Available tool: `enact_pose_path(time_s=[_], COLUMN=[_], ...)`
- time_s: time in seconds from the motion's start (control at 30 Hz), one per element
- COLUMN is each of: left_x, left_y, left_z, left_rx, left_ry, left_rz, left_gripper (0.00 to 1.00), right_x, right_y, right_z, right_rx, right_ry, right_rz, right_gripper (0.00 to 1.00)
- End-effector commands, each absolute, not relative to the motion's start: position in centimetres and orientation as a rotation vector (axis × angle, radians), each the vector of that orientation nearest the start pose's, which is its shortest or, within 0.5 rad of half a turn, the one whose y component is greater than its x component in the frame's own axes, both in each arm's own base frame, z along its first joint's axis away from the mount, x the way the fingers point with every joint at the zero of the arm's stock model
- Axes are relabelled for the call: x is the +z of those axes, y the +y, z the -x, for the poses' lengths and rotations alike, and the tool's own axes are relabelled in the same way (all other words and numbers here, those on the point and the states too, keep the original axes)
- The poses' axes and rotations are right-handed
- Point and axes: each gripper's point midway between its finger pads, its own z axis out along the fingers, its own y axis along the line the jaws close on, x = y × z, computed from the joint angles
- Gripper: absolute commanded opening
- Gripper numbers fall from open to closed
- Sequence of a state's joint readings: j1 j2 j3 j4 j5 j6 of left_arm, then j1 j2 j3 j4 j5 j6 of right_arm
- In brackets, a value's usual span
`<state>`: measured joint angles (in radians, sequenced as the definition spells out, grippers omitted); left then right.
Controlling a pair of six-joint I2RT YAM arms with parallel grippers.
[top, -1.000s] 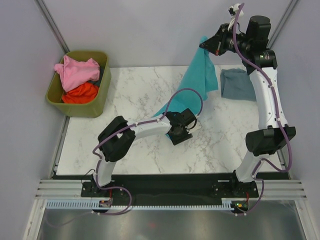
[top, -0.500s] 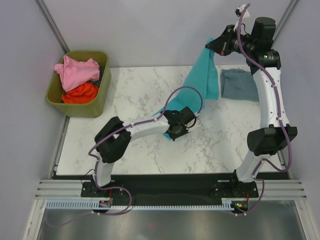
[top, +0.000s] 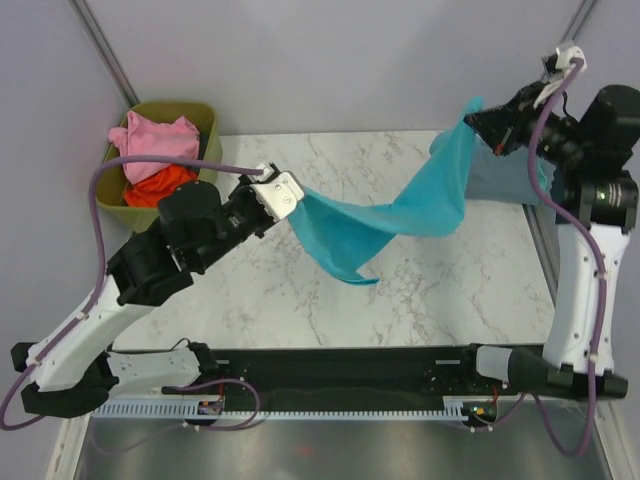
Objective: Fold and stack the t-shirts
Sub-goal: Flatten the tshirt out
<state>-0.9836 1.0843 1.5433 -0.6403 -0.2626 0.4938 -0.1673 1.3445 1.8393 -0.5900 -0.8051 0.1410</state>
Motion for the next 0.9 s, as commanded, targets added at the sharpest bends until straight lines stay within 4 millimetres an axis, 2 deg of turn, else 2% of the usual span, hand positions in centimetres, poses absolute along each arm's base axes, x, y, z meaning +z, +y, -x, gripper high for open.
enact_pose_path(time_s=[0.0, 0.03, 0.1, 0.2, 0.23, 0.3, 0.33, 0.37, 0.4, 0.43, 0.47, 0.5, 0.53, 0.6, 0.63, 0.67, 0.7, 0.73, 0.77, 0.8, 0.83, 0.87], left_x=[36.9, 35.8, 32.9, 30.5, 28.4, 26.1, 24.0, 23.1, 22.1, 21.2, 19.1, 18.2, 17.1, 13.7, 12.1, 13.3, 10.4, 10.2, 11.1, 10.0, 9.8, 11.0], left_y=[-23.2, -23.1, -22.0, -19.1, -19.0, -17.5, -17.4, -16.3, -20.4, -20.4, -20.0, -19.8, -19.9, -19.7, -20.0, -20.1, -20.2, -20.3, -20.6, -20.7, -20.8, -20.9], left_z=[-25.5, -25.8, -27.9, -31.1, -32.2, -34.1, -35.2, -36.6, -36.8, -37.4, -38.8, -39.4, -40.3, -42.3, -44.0, -44.7, -45.6, -46.6, -48.3, -49.1, -49.8, -51.4], left_rx=[0.098, 0.113, 0.179, 0.27, 0.297, 0.345, 0.367, 0.394, 0.092, 0.066, 0.07, 0.064, 0.053, 0.054, 0.057, 0.059, 0.067, 0.071, 0.067, 0.066, 0.059, 0.062], left_ry=[1.47, 1.493, 1.584, 1.706, 1.761, 1.847, 1.903, 1.95, 1.933, 1.974, 2.035, 2.064, 2.095, 2.178, 2.211, 2.193, 2.249, 2.261, 2.243, 2.262, 2.267, 2.238], left_rz=[-1.235, -1.25, -1.259, -1.213, -1.237, -1.231, -1.254, -1.232, -1.21, -1.184, -1.174, -1.162, -1.138, -1.118, -1.097, -1.063, -1.069, -1.032, -0.991, -0.982, -0.954, -0.917], left_gripper=[0.02, 0.02, 0.02, 0.02, 0.02, 0.02, 0.02, 0.02, 0.02, 0.02, 0.02, 0.02, 0.02, 0.02, 0.02, 0.02, 0.02, 0.02, 0.02, 0.02, 0.02, 0.02], right_x=[49.4, 48.8, 46.6, 44.0, 42.8, 40.4, 38.1, 36.5, 35.1, 32.3, 30.3, 28.7, 25.4, 22.4, 19.7, 18.6, 17.6, 15.5, 15.7, 15.1, 13.9, 14.3], right_y=[8.1, 8.1, 8.2, 8.2, 8.0, 7.5, 7.3, 7.0, 6.8, 6.4, 6.2, 5.9, 5.5, 5.1, 4.7, 4.5, 4.2, 3.9, 3.5, 3.2, 3.1, 2.9], right_z=[-31.7, -31.9, -33.3, -35.3, -36.3, -38.1, -39.8, -40.8, -41.7, -43.2, -43.9, -44.7, -46.0, -47.6, -48.9, -49.6, -50.3, -51.2, -52.3, -53.0, -53.6, -54.7], right_rx=[0.604, 0.63, 0.699, 0.761, 0.765, 0.771, 0.797, 0.801, 0.801, 0.818, 0.805, 0.801, 0.816, 0.821, 0.827, 0.825, 0.819, 0.829, 0.8, 0.785, 0.787, 0.768], right_ry=[1.557, 1.578, 1.642, 1.713, 1.741, 1.786, 1.837, 1.868, 1.896, 1.954, 1.984, 2.014, 2.076, 2.122, 2.163, 2.179, 2.196, 2.226, 2.215, 2.216, 2.234, 2.209], right_rz=[0.432, 0.408, 0.372, 0.348, 0.337, 0.303, 0.283, 0.279, 0.271, 0.255, 0.266, 0.258, 0.231, 0.226, 0.206, 0.199, 0.179, 0.161, 0.162, 0.157, 0.137, 0.145], right_gripper=[0.0, 0.0, 0.0, 0.0, 0.0, 0.0, 0.0, 0.0, 0.0, 0.0, 0.0, 0.0, 0.0, 0.0, 0.0, 0.0, 0.0, 0.0, 0.0, 0.0, 0.0, 0.0])
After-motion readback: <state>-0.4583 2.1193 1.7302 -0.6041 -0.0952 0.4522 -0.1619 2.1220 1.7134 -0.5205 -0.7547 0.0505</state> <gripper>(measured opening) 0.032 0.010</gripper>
